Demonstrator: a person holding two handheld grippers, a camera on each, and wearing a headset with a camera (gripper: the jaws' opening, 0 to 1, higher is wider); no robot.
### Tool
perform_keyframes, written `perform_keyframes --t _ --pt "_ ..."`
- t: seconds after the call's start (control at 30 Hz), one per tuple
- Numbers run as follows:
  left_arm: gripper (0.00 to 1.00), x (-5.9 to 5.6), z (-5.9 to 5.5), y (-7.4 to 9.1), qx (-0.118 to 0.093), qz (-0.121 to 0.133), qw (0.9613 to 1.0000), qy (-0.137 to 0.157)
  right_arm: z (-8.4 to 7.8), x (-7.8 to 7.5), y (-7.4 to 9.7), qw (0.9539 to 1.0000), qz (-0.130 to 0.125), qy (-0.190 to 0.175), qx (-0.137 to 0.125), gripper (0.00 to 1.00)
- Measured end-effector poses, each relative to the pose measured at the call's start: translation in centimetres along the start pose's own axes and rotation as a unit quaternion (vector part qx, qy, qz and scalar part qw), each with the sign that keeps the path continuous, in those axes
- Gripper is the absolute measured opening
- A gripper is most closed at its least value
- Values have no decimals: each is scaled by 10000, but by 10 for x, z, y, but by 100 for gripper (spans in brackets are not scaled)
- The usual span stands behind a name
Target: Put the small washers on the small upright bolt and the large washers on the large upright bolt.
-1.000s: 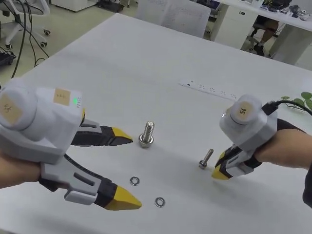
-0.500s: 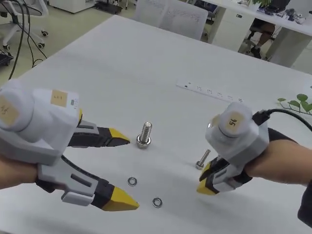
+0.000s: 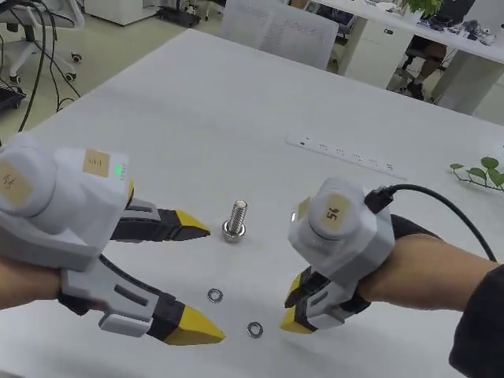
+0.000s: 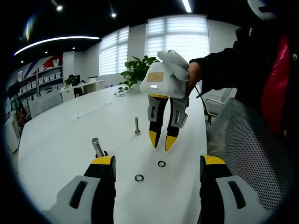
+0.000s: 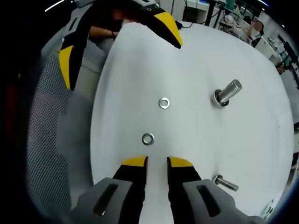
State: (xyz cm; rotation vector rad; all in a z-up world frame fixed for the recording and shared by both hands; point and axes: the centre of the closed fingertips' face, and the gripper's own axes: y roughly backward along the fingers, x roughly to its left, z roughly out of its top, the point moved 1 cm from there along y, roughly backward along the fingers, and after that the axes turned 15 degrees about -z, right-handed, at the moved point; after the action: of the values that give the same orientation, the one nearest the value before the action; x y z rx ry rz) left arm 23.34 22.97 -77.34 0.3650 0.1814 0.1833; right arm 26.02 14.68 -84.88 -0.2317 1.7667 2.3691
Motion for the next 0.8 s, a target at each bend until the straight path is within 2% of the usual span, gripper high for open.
perform_keyframes --t 0.3,0.8 --pt "73 -3 0 0 -19 15 10000 13 16 13 -8 9997 138 198 -82 18" --pt "73 -5 -1 3 -43 51 10000 41 20 23 -20 9991 229 355 4 18"
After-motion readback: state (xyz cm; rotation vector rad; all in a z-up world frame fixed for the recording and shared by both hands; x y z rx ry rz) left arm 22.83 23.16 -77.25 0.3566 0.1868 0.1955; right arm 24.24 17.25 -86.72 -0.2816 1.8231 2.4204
